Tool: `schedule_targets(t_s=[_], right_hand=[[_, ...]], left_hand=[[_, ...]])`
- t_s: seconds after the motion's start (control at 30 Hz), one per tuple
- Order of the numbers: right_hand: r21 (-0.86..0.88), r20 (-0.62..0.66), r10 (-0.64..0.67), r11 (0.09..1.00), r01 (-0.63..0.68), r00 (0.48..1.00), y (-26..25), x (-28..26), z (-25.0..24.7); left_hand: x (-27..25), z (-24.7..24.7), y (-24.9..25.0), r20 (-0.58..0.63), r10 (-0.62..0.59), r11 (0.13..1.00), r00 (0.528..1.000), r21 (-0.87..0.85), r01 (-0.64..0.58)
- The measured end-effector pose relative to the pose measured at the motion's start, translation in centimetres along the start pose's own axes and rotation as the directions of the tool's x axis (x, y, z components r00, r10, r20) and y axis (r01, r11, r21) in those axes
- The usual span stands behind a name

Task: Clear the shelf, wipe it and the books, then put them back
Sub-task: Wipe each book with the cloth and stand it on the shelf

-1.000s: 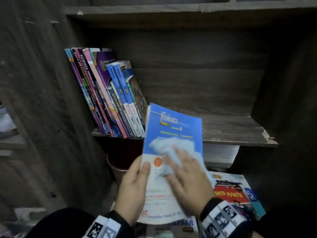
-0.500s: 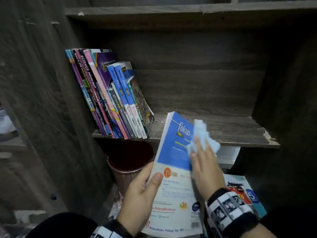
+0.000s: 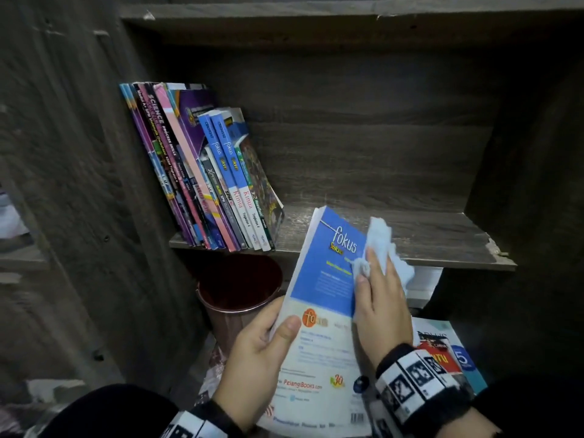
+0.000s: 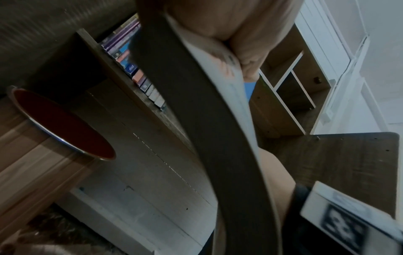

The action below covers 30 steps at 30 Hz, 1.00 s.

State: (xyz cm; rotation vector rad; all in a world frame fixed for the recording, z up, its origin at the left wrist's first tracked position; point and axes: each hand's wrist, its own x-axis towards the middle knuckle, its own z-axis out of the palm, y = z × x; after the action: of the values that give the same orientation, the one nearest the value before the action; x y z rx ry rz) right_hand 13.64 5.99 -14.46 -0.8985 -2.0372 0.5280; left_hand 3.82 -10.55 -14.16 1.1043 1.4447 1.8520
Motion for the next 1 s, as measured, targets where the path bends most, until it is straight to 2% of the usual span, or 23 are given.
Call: schedule_targets(t_s=[0.03, 0.1, 0.17, 0.23, 0.33, 0.37, 0.4, 0.43, 0.47, 0.5, 0.53, 0.57, 0.63, 0.7, 0.73, 0.77, 0.8, 0.83, 0.87, 0.9, 0.93, 1.0], right_hand=[[-0.013, 0.020, 0.062, 0.998, -0.061, 0.998, 0.0, -0.6, 0.5], [-0.051, 0.097, 0.016, 0.999, -0.011, 0.995, -0.8, -3.4, 2.0], [-0.048, 0.148, -0.192, 0.978, 0.201, 0.970, -2.0, -7.0, 3.7], [-0.014, 0.181, -0.368, 0.926, 0.376, 0.912, -2.6, -9.3, 4.5], [0.009, 0.190, -0.560, 0.822, 0.569, 0.806, -2.2, -8.2, 4.2], [0.029, 0.159, -0.573, 0.817, 0.576, 0.804, -1.8, -7.0, 4.0], [0.059, 0.126, -0.535, 0.845, 0.532, 0.836, -1.1, -5.6, 3.8], [0.105, 0.083, -0.442, 0.895, 0.433, 0.893, -1.0, -4.1, 3.1], [0.184, 0.039, -0.300, 0.940, 0.288, 0.953, -0.5, -2.5, 2.6], [0.285, -0.017, -0.131, 0.950, 0.130, 0.991, -0.3, -1.2, 2.0], [0.409, -0.052, 0.050, 0.912, -0.025, 0.997, -0.1, 0.0, 1.3], [0.528, -0.052, 0.195, 0.838, -0.139, 0.979, 0.1, 1.0, 0.7], [0.711, -0.017, 0.342, 0.665, -0.229, 0.940, 0.2, 2.0, -0.2], [0.820, 0.141, 0.362, 0.478, -0.314, 0.921, 0.8, 2.1, -0.6], [0.831, 0.273, 0.357, 0.380, -0.405, 0.893, 1.2, 1.7, -0.6], [0.814, 0.434, 0.320, 0.262, -0.519, 0.842, 1.3, 1.1, -0.7], [0.760, 0.597, 0.237, 0.137, -0.635, 0.766, 1.6, 0.6, -0.8], [0.668, 0.738, 0.126, 0.006, -0.744, 0.663, 1.6, -0.1, -1.2], [0.573, 0.820, 0.057, -0.065, -0.817, 0.570, 1.6, -0.8, -1.4], [0.591, 0.805, 0.069, -0.001, -0.807, 0.589, 2.1, -1.4, -1.6], [0.660, 0.744, 0.054, 0.098, -0.745, 0.666, 2.8, -1.8, -2.1], [0.748, 0.662, -0.067, 0.133, -0.650, 0.747, 3.0, -1.4, -3.6]], left_hand=[[0.2, -0.1, 0.1, -0.038, 0.029, 1.000, 0.999, 0.010, -0.029], [0.6, -0.2, 0.3, -0.150, 0.079, 0.997, 0.986, 0.014, -0.077], [0.9, -0.3, 0.3, -0.258, 0.082, 0.996, 0.963, -0.021, -0.090], [1.0, -0.3, 0.2, -0.328, 0.040, 0.993, 0.944, -0.088, -0.073], [1.0, -0.2, 0.1, -0.322, -0.002, 0.985, 0.947, -0.167, -0.054], [0.9, -0.1, 0.1, -0.292, -0.010, 0.983, 0.956, -0.177, -0.044], [0.8, -0.1, 0.1, -0.252, -0.010, 0.984, 0.968, -0.175, -0.035], [0.6, -0.1, 0.1, -0.199, -0.006, 0.987, 0.980, -0.159, -0.026], [0.3, -0.1, 0.0, -0.135, -0.002, 0.991, 0.991, -0.130, -0.016], [0.1, -0.1, 0.0, -0.067, -0.005, 0.995, 0.998, -0.102, -0.002], [-0.1, -0.3, 0.2, -0.003, -0.011, 0.996, 1.000, -0.085, 0.011], [-0.3, -0.3, 0.4, 0.046, -0.019, 0.996, 0.999, -0.081, 0.023], [-0.4, -0.6, 0.9, 0.075, -0.010, 0.996, 0.997, -0.086, 0.016], [0.0, -1.2, 1.4, 0.014, 0.013, 0.993, 1.000, -0.115, -0.012], [0.4, -1.5, 1.7, -0.027, 0.022, 0.987, 0.999, -0.158, -0.026], [0.8, -2.0, 2.1, -0.060, 0.035, 0.978, 0.998, -0.205, -0.047], [1.3, -2.6, 2.4, -0.079, 0.048, 0.967, 0.996, -0.245, -0.066], [1.8, -3.2, 2.7, -0.081, 0.057, 0.956, 0.995, -0.284, -0.078], [2.2, -3.7, 3.0, -0.066, 0.057, 0.940, 0.996, -0.334, -0.076], [2.7, -4.1, 3.1, -0.035, 0.045, 0.922, 0.998, -0.383, -0.055], [3.1, -4.3, 3.2, 0.007, 0.029, 0.907, 1.000, -0.420, -0.023], [4.2, -4.4, 3.0, 0.088, -0.003, 0.907, 0.996, -0.420, 0.040]])
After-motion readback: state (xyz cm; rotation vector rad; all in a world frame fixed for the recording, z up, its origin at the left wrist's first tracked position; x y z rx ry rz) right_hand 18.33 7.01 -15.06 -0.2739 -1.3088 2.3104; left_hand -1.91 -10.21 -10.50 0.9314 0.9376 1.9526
